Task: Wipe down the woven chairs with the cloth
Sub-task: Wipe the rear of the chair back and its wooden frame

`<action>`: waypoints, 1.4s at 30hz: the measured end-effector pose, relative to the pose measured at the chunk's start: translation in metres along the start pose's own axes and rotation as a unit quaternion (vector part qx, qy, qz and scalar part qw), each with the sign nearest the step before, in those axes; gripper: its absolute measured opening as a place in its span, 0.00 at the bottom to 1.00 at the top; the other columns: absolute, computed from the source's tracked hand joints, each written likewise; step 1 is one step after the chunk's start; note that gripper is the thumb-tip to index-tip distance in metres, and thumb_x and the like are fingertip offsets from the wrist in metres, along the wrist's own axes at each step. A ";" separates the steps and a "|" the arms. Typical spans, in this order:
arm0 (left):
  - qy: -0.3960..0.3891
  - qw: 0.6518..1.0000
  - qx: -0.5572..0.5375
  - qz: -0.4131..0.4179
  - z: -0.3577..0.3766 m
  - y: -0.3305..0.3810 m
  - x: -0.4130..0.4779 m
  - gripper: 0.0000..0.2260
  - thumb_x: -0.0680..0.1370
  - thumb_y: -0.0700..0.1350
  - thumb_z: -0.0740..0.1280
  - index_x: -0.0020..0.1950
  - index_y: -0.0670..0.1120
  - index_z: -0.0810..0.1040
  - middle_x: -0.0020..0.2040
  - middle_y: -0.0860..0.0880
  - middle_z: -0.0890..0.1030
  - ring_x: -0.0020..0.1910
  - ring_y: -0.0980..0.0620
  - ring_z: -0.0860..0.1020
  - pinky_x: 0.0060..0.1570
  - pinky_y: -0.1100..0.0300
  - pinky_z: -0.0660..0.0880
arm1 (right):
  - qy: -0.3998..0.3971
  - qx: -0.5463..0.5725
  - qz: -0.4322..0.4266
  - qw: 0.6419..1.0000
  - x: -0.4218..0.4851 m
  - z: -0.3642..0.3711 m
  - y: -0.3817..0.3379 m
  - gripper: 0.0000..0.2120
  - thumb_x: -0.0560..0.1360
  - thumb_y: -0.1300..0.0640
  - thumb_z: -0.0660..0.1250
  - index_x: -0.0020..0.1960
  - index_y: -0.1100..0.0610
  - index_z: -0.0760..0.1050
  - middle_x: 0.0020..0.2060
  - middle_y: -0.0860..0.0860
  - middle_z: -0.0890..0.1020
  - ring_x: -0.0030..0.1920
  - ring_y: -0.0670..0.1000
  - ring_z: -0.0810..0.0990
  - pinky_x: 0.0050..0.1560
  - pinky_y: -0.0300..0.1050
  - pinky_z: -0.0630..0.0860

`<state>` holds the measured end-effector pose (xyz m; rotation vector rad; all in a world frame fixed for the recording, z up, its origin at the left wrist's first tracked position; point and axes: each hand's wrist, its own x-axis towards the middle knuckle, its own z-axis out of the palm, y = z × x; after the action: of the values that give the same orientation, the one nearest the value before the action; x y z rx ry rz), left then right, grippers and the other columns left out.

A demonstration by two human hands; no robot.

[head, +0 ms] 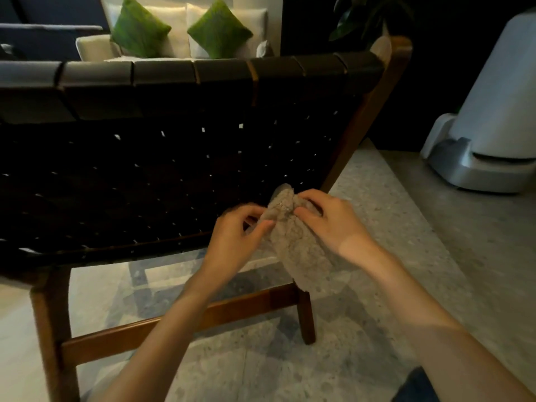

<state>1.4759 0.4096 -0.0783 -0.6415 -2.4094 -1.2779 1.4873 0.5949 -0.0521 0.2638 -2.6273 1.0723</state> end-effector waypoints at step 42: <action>-0.037 0.866 -0.454 -0.207 -0.026 0.031 -0.065 0.23 0.79 0.28 0.55 0.69 0.48 0.68 0.68 0.50 0.71 0.65 0.55 0.72 0.61 0.62 0.73 | 0.080 0.232 0.030 0.969 -0.043 0.060 -0.056 0.21 0.76 0.53 0.68 0.69 0.52 0.71 0.63 0.49 0.77 0.62 0.42 0.75 0.63 0.41 0.74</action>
<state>1.5487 0.3884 -0.0750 -0.3747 -1.9311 -2.6524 1.5310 0.5159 -0.0705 0.1857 -2.2263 1.6492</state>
